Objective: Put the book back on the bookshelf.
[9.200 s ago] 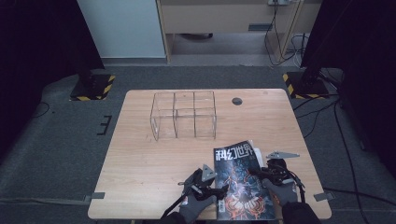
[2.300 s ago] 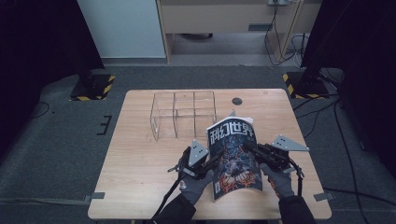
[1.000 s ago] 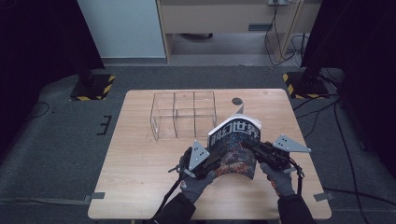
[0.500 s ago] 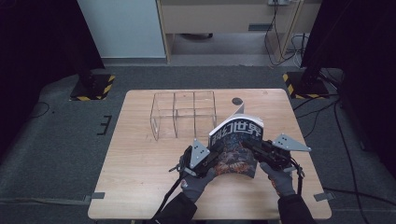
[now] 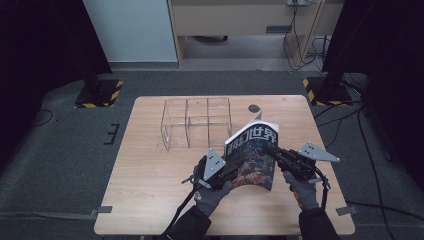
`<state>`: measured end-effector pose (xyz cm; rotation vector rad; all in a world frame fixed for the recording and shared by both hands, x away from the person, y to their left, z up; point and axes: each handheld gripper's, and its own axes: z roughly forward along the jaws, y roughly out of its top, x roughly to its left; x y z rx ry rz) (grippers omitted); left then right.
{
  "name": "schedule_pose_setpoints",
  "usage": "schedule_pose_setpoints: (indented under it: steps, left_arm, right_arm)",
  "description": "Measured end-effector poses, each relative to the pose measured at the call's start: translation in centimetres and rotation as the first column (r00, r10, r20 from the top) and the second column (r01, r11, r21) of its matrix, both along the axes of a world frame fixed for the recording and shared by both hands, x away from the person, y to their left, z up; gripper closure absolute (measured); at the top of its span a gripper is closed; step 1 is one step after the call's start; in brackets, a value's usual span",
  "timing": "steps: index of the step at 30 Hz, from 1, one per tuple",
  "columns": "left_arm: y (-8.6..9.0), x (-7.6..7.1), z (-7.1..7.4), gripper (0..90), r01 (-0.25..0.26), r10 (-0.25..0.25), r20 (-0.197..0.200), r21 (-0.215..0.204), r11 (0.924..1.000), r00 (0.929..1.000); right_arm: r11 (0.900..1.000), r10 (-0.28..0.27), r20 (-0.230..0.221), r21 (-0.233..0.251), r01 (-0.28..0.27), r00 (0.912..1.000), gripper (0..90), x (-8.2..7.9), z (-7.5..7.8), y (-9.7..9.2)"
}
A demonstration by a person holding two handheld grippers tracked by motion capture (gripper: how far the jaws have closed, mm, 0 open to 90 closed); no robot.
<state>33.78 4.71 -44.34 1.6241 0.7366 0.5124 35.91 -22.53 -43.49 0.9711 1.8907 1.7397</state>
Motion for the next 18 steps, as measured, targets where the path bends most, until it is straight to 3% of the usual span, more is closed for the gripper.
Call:
schedule_pose_setpoints:
  steps: [4, 6, 11, 14, 16, 18]
  left_arm:
    - [-0.17, 0.41, -0.05, 62.3, 0.027, -0.027, 0.003, -0.002, 0.9996, 0.9996]
    - [-0.27, 0.48, 0.04, 63.9, 0.016, -0.016, 0.003, 0.006, 0.9999, 0.9999]
    - [0.05, 0.10, 0.28, 75.8, 0.001, -0.001, -0.011, 0.001, 1.0000, 0.9999]
    - [0.30, -0.25, 0.34, 73.1, 0.021, -0.021, -0.008, -0.011, 0.9997, 0.9997]
    - [0.41, -0.17, 0.35, 65.3, 0.039, -0.039, -0.008, -0.023, 0.9990, 0.9992]
    - [0.41, 0.09, 0.34, 58.1, 0.022, -0.022, -0.007, -0.014, 0.9997, 0.9997]
  right_arm:
    - [0.9999, 0.006, -0.005, 0.010, -0.006, 1.0000, 83.8, 0.13, -0.09, -0.15]
    - [0.9998, 0.009, -0.006, 0.015, -0.009, 0.9999, 83.8, 0.15, -0.13, -0.25]
    - [0.9998, 0.008, -0.002, 0.017, -0.008, 1.0000, 83.9, 0.15, -0.15, -0.19]
    - [0.9994, 0.027, 0.006, 0.020, -0.027, 0.9996, 84.0, 0.24, -0.10, 0.12]
    - [0.9985, 0.049, 0.013, 0.024, -0.049, 0.9987, 84.0, 0.22, 0.00, 0.37]
    - [0.9975, 0.067, 0.023, 0.019, -0.068, 0.9975, 84.0, 0.13, 0.10, 0.67]
